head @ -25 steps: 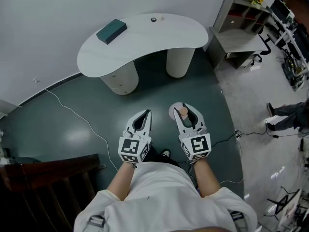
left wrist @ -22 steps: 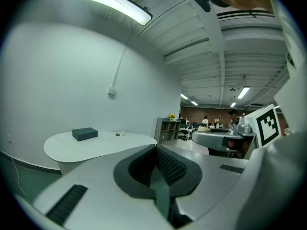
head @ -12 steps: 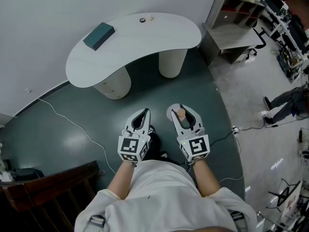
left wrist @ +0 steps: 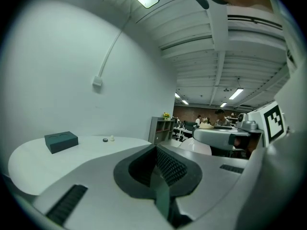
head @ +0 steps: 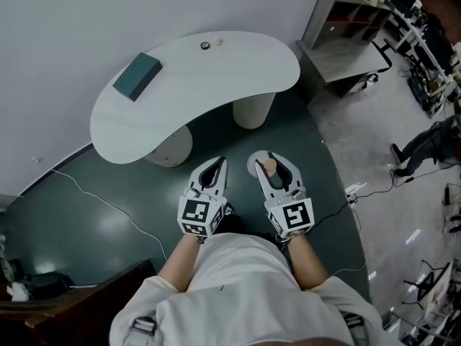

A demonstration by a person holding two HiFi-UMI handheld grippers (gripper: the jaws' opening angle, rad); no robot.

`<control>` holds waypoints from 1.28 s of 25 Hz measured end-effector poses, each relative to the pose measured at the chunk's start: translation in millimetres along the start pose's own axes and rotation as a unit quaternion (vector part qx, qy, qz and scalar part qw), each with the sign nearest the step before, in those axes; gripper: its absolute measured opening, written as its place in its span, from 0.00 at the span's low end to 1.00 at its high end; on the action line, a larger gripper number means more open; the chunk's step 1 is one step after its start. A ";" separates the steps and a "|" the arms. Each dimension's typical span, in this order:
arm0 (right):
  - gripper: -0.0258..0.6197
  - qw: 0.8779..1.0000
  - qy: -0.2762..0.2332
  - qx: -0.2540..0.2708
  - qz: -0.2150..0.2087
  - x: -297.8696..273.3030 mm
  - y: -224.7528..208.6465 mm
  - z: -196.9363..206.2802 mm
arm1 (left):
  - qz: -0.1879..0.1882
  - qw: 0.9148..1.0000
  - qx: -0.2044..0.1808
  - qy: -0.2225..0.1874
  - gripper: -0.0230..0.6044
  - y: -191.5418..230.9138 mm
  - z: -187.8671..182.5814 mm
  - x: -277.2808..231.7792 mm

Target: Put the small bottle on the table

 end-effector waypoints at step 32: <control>0.24 0.989 0.019 -0.023 -0.144 -292.6 -156.9 35.5 | -0.158 0.987 0.007 0.016 0.07 179.3 -14.2 -233.1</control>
Point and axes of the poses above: the fingertips, and each gripper's own axes: x backward along the fingers, y to its left, z out of its underside, the point moved 4 cm from there along x, backward along the fingers, and after that the axes turned 11 degrees about -y, right-handed, at the moved point
